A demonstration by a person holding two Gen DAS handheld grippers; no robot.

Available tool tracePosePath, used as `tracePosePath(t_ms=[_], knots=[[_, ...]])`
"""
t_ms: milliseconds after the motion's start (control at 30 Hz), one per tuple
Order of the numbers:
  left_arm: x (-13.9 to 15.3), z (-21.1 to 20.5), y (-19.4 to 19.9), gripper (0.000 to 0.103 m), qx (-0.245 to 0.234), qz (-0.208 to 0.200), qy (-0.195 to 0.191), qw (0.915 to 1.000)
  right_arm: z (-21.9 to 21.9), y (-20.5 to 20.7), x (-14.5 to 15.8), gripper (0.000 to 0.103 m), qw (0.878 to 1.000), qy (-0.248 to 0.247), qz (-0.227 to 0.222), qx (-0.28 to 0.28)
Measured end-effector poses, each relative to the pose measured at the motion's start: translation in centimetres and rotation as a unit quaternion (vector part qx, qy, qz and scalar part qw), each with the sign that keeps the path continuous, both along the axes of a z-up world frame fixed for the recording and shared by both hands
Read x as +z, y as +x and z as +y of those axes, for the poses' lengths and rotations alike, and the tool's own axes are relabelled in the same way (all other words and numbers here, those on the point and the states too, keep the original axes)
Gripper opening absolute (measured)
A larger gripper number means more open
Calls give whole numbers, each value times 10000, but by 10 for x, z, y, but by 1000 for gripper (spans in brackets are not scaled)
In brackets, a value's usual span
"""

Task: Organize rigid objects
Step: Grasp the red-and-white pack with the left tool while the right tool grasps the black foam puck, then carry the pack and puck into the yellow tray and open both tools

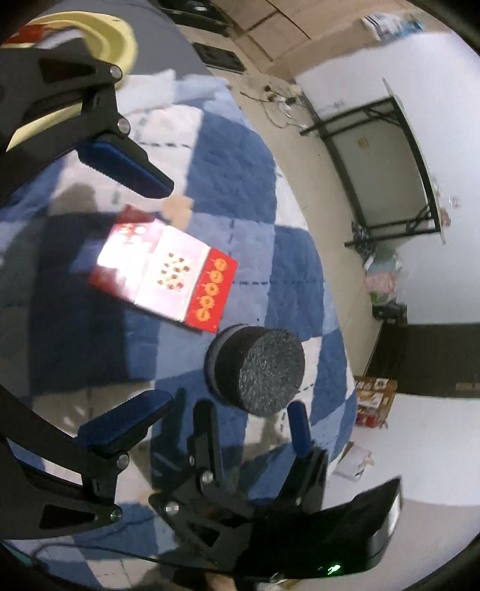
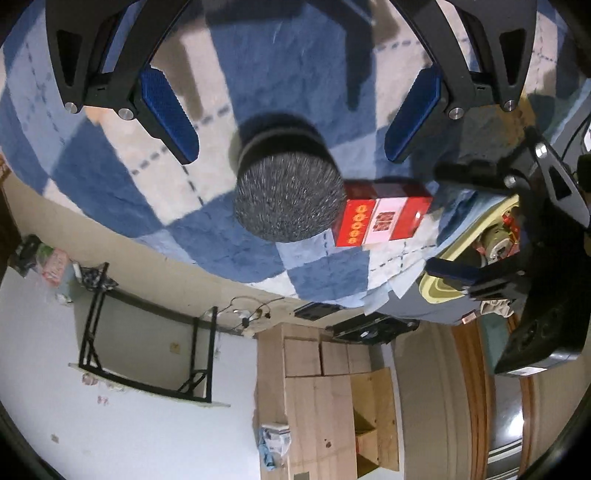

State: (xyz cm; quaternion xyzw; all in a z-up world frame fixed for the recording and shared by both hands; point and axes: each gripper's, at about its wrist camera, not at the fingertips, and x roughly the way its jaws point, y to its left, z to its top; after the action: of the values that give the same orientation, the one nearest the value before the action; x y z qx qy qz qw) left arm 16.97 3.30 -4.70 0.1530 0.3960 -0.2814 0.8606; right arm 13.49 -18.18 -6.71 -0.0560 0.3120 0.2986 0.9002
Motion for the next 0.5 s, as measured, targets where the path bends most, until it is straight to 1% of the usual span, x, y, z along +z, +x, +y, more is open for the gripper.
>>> tracePosePath(t_ms=[67,133,200,233,267,300,333,367,433,500], knots=[[-9,-3,9,103,-26,83,48,10000,7,17,-9,103,9999,-119,98,-74],[-18,-7,17,103,-16,206,73,9998,11,26,-13,103,9999,-55,154,-52],[-24,-8,19,102,26,316,-39,9995,16,35,-18,102,9998,-90,171,-58],[-27,-9,18,100,26,370,-78,9993,18,39,-20,99,9998,-118,184,-30],[-28,-11,17,95,58,343,-47,9994,22,43,-23,90,9996,-157,223,-1],[-30,-14,13,76,108,207,94,9997,23,44,-24,79,9995,-188,244,6],[-29,-16,10,65,121,113,175,9997,26,47,-27,71,9993,-246,283,31],[-29,-17,7,64,187,-10,233,9996,28,47,-27,70,9993,-258,272,19],[-26,-23,1,61,357,-103,309,9988,27,44,-26,69,9995,-216,214,10],[-20,-24,-5,61,601,-223,336,9974,26,42,-25,69,9995,-204,218,-96]])
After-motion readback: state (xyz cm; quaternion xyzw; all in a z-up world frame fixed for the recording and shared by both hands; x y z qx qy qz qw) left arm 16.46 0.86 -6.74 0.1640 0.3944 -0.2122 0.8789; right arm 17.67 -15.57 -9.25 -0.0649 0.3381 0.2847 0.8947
